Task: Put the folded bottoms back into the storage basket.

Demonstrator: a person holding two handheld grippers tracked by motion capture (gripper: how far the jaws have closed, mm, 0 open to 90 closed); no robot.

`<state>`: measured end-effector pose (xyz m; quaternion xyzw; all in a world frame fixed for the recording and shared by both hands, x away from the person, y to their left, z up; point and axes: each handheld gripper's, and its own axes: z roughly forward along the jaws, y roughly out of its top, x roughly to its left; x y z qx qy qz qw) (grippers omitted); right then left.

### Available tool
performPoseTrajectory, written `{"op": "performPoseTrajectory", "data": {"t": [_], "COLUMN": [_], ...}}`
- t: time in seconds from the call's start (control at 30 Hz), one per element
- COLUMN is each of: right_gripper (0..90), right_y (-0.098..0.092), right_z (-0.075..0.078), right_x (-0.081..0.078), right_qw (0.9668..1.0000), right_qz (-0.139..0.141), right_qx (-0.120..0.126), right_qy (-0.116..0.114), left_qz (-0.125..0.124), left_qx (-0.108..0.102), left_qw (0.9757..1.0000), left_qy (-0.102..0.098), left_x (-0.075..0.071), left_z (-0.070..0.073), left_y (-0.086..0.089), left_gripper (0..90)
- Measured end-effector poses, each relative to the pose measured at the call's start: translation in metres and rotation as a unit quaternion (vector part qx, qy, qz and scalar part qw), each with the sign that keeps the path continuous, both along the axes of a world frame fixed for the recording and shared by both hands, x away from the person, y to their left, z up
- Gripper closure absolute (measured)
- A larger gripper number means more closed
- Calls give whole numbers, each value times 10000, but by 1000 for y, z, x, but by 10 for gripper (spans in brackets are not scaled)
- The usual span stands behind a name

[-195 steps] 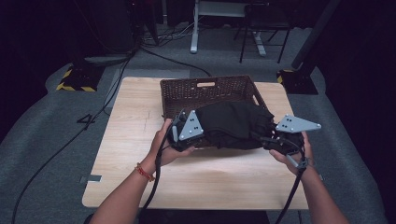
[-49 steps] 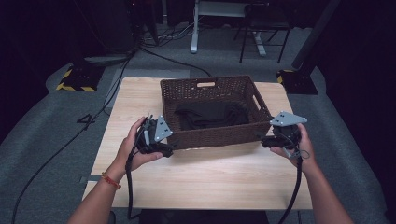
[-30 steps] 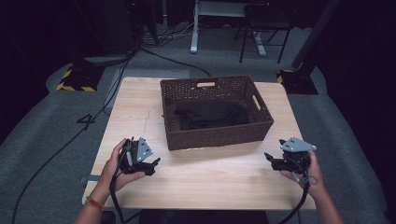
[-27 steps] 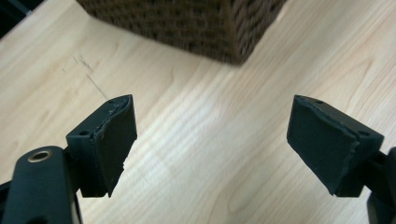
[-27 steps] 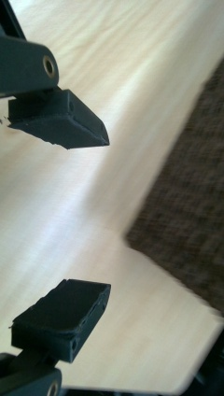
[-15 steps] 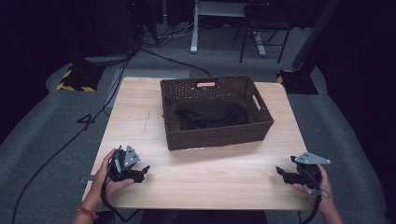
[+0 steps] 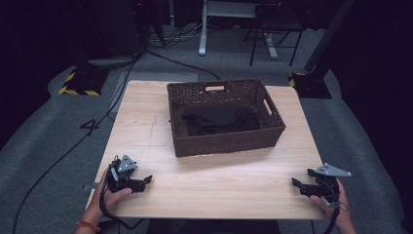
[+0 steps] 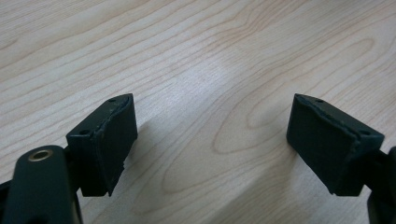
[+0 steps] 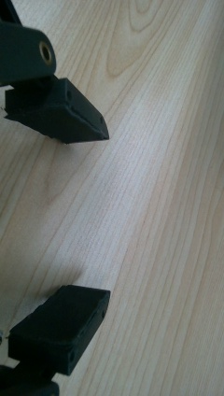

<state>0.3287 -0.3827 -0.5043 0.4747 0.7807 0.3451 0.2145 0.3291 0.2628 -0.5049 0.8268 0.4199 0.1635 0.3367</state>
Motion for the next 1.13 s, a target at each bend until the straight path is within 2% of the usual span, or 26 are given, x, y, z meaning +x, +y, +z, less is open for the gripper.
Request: {"op": "performPoseTrajectory", "data": {"t": [1.13], "right_gripper": [171], "right_y": [0], "right_z": [0], "right_x": [1], "right_qw": [10000], "right_qz": [-34], "right_qx": [4], "right_qy": [19], "left_qz": [58], "left_qx": [18], "left_qw": [10000], "left_qy": [36], "left_x": [3], "left_z": [0], "left_y": [-2], "left_gripper": [147]}}
